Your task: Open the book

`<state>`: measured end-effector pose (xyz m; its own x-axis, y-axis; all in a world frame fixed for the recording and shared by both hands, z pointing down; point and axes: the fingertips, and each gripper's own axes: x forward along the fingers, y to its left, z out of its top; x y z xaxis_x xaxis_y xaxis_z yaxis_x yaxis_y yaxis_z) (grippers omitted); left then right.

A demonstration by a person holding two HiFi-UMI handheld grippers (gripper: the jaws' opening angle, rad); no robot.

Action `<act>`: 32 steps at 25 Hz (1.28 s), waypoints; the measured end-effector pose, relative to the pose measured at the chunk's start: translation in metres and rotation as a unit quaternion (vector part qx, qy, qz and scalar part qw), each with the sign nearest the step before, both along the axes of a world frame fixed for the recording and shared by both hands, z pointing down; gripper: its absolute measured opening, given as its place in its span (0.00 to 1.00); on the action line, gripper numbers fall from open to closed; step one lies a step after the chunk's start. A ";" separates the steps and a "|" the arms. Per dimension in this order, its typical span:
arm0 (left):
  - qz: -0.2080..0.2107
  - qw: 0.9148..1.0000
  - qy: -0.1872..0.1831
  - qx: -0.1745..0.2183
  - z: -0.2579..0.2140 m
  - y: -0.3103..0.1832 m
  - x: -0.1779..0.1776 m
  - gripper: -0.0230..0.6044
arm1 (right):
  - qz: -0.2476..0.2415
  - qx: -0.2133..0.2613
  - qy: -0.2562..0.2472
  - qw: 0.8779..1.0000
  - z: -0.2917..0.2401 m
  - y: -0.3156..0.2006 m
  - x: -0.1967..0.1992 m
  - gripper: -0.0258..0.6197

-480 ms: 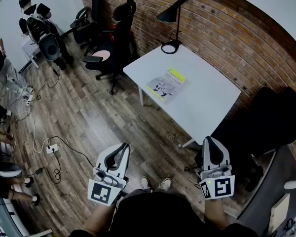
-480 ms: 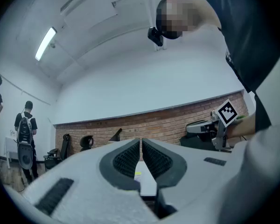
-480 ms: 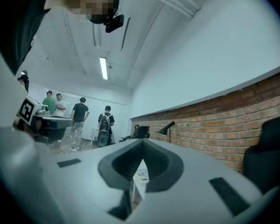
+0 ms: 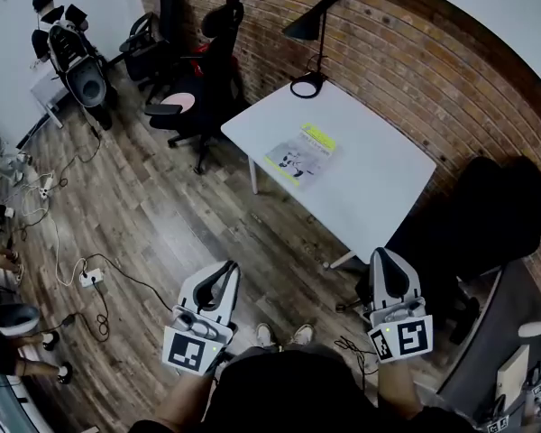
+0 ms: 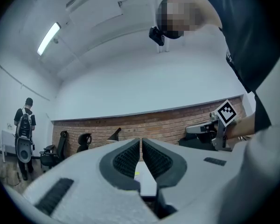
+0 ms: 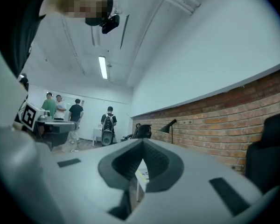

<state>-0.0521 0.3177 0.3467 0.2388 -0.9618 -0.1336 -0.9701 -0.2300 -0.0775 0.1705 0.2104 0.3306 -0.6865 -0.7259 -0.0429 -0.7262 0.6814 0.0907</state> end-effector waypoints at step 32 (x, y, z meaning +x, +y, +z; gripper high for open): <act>0.024 0.998 0.009 -0.053 0.039 -0.254 -0.033 0.10 | 0.024 -0.012 -0.020 0.999 0.016 -0.243 -0.028 0.06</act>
<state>-0.0849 0.0635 0.3857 0.2830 -0.9584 -0.0369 -0.9589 -0.2819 -0.0333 0.1428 -0.0328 0.3469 -0.6496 -0.7585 -0.0519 -0.7603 0.6480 0.0454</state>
